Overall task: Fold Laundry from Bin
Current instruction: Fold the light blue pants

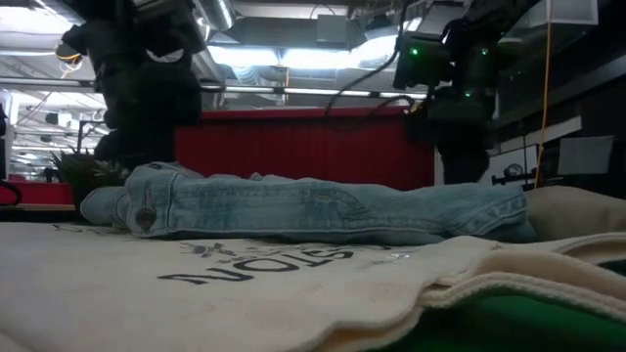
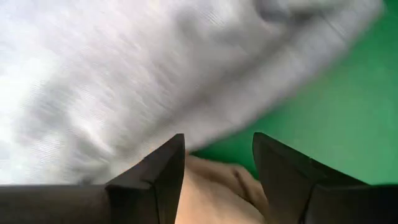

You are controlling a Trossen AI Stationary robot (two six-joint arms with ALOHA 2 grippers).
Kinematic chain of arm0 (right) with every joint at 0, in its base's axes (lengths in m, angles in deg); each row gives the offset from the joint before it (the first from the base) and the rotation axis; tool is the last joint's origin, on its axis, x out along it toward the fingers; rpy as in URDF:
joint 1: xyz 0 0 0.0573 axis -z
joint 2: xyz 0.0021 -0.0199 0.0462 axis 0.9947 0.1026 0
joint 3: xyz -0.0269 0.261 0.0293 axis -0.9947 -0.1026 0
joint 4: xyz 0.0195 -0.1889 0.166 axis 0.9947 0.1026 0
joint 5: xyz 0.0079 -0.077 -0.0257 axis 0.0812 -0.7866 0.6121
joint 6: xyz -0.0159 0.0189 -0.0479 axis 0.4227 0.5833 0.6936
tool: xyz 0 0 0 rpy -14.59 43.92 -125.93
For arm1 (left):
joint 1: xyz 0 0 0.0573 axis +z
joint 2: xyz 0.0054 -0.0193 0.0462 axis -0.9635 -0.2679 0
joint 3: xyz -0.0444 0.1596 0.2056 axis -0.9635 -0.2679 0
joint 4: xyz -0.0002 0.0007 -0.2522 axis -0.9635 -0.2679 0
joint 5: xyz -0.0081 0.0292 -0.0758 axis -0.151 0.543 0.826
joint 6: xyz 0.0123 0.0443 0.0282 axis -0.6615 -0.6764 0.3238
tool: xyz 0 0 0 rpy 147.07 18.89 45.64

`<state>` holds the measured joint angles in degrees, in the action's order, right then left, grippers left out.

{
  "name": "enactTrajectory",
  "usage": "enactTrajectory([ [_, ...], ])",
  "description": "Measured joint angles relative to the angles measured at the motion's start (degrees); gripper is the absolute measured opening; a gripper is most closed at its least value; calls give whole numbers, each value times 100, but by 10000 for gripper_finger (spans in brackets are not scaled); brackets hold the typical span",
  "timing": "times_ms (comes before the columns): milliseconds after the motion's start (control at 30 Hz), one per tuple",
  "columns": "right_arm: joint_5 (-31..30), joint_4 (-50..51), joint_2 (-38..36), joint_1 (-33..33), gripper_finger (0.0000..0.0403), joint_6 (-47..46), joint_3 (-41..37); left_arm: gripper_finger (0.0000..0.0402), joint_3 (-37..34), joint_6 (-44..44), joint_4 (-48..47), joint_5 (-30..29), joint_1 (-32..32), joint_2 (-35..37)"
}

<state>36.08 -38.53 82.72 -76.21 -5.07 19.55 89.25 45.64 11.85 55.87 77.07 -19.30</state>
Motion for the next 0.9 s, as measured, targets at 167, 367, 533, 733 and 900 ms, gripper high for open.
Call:
enactTrajectory([
  [167, 21, -823, 0, 0, 191, 25, 2, 176, 0, -5, 119, -32, -1, 0],
  [367, -443, -1009, 0, 13, 191, -310, 2, 176, 0, -7, 115, -33, -2, 0],
  [533, -311, -1032, 0, 2, 191, -730, -49, 176, 0, -7, 115, -33, 0, 0],
  [733, -135, -1347, 2, 2, 191, -1075, -416, 176, 0, -7, 113, -35, -4, -2],
  [900, -129, -1859, 2, 2, 191, -1226, -597, 176, 0, -7, 111, -35, -16, -2],
])
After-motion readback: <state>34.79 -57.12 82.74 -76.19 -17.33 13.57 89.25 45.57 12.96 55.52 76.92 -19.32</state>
